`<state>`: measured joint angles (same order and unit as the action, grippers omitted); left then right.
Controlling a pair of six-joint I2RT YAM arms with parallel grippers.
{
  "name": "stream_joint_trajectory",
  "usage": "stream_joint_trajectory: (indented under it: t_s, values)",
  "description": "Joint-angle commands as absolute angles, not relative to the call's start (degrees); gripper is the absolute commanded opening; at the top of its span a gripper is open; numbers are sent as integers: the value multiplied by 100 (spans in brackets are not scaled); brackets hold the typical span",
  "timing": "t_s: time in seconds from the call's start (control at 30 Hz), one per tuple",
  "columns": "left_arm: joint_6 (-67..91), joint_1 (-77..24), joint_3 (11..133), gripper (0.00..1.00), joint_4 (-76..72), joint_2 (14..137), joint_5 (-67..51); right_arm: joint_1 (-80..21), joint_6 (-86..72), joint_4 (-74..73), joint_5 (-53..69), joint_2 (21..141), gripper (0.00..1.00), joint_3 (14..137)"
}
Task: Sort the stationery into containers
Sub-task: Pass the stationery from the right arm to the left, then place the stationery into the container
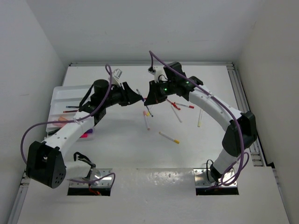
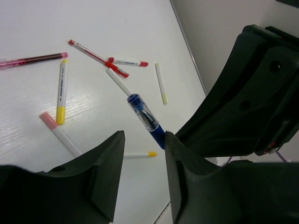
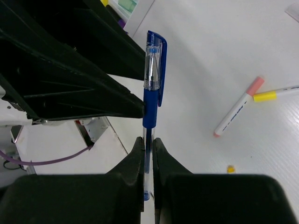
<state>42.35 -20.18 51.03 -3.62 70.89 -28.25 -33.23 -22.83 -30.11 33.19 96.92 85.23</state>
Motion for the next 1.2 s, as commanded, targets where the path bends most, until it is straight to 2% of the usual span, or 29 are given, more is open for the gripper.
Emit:
stream_joint_trajectory:
  t_s: [0.0, 0.03, 0.07, 0.13, 0.23, 0.37, 0.5, 0.6, 0.63, 0.67, 0.7, 0.77, 0.8, 0.87, 0.9, 0.93, 0.97, 1.0, 1.03, 1.1, 1.17]
  values:
    - [4474, -2074, 5106, 44, -756, 7119, -2900, -3410, -2364, -2856, 3410, 9404, 0, 8807]
    - [4526, -2074, 5098, 41, -799, 7128, -2979, -3428, -2364, -2856, 3410, 9413, 0, 8807]
    - [4552, -2074, 5089, 34, -843, 7145, -3040, -3436, -2356, -2856, 3410, 9422, 0, 8807]
    - [4675, -2066, 5001, 30, -1054, 7146, -3189, -3428, -2364, -2848, 3410, 9466, 0, 8842]
    - [4859, -2065, 4869, 29, -1370, 7128, -3339, -3437, -2382, -2821, 3428, 9492, 0, 8886]
    - [4983, -2066, 4755, 35, -1547, 7119, -3480, -3463, -2417, -2804, 3445, 9536, 0, 8938]
    - [4931, -2066, 4720, 31, -1521, 7102, -3489, -3463, -2434, -2804, 3454, 9545, 0, 8965]
    - [4747, -2004, 4763, 12, -1512, 7102, -3524, -3463, -2400, -2812, 3445, 9527, 2, 8921]
    - [4511, -1899, 4868, 2, -1451, 7110, -3585, -3472, -2391, -2830, 3437, 9501, 7, 8895]
    - [4370, -1811, 4939, 0, -1294, 7110, -3612, -3463, -2347, -2856, 3410, 9475, 12, 8886]
    - [4003, -1593, 5026, 0, -1153, 7110, -3656, -3472, -2312, -2926, 3349, 9440, 28, 8842]
    - [3431, -1285, 5437, 0, -549, 7154, -3805, -3446, -2154, -3023, 3305, 9361, 44, 8781]
    - [2645, -926, 5606, 0, -336, 7215, -4145, -3358, -2110, -3050, 3331, 9317, 57, 8676]
    - [1657, -599, 6133, 0, 444, 7304, -4411, -3235, -2013, -3067, 3427, 9194, 67, 8456]
    - [1043, -354, 6387, 0, 805, 7460, -4430, -3156, -1960, -3085, 3497, 9141, 69, 8385]
    - [-538, -256, 6703, 0, 1844, 7619, -4430, -2955, -1925, -3085, 3646, 9071, 71, 8306]
    - [-1528, -55, 7672, 0, 2690, 8099, -4473, -2840, -1907, -3085, 3726, 9053, 72, 8166]
    - [-3565, -1, 8238, 0, 3533, 8408, -4317, -2604, -1916, -3085, 3770, 9027, 72, 8113]
    - [-4395, 226, 8697, 0, 4847, 8690, -4176, -2471, -1916, -3094, 3884, 9018, 72, 8060]
    - [-6333, 691, 9854, 0, 5972, 9531, -3756, -2173, -1942, -3138, 4060, 9000, 72, 7929]
    - [-7413, 966, 10316, 0, 7089, 10252, -3464, -2022, -2038, -3103, 4254, 9000, 72, 7779]
